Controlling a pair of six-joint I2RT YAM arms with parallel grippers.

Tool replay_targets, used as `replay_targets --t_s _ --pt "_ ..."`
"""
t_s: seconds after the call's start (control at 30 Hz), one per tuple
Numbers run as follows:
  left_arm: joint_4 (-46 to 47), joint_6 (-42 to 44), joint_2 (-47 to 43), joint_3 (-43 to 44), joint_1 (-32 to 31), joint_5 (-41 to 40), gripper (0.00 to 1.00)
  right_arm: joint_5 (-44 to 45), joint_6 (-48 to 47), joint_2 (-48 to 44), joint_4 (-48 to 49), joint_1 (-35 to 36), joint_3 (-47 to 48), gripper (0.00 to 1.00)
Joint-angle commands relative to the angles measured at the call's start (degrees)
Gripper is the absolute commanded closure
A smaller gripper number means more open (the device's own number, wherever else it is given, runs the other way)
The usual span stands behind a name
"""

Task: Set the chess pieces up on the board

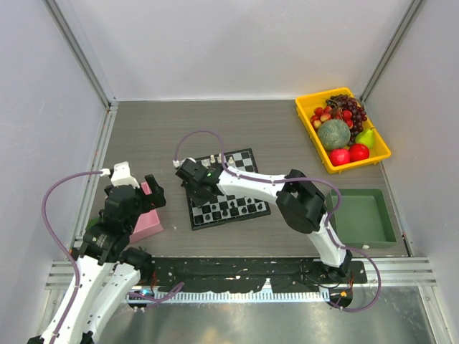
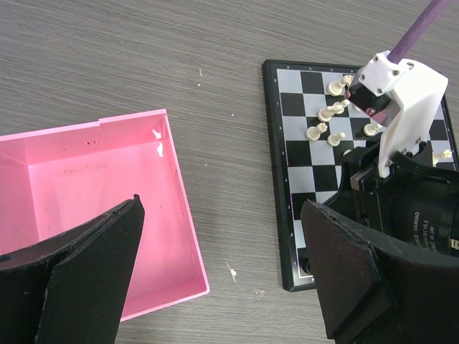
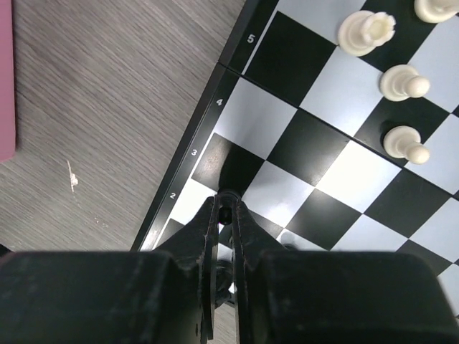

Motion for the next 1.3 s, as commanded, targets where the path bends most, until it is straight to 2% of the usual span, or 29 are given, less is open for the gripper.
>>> replay_targets --t_s 0.0,0.9,1.27 --pt "1.5 -0.1 -0.7 0.9 0.2 0.0 0.01 -0.8 0.2 -3.4 0.6 0.9 -0.8 0.90" --pt "1.6 -0.2 -0.6 0.8 0.2 0.0 0.01 -1.4 1.9 -4.5 2.1 2.9 -3.6 0.89" --pt "1.6 -0.1 -0.2 1.5 0.3 0.0 0.01 -1.1 0.9 -4.3 2.0 2.6 0.2 0.68"
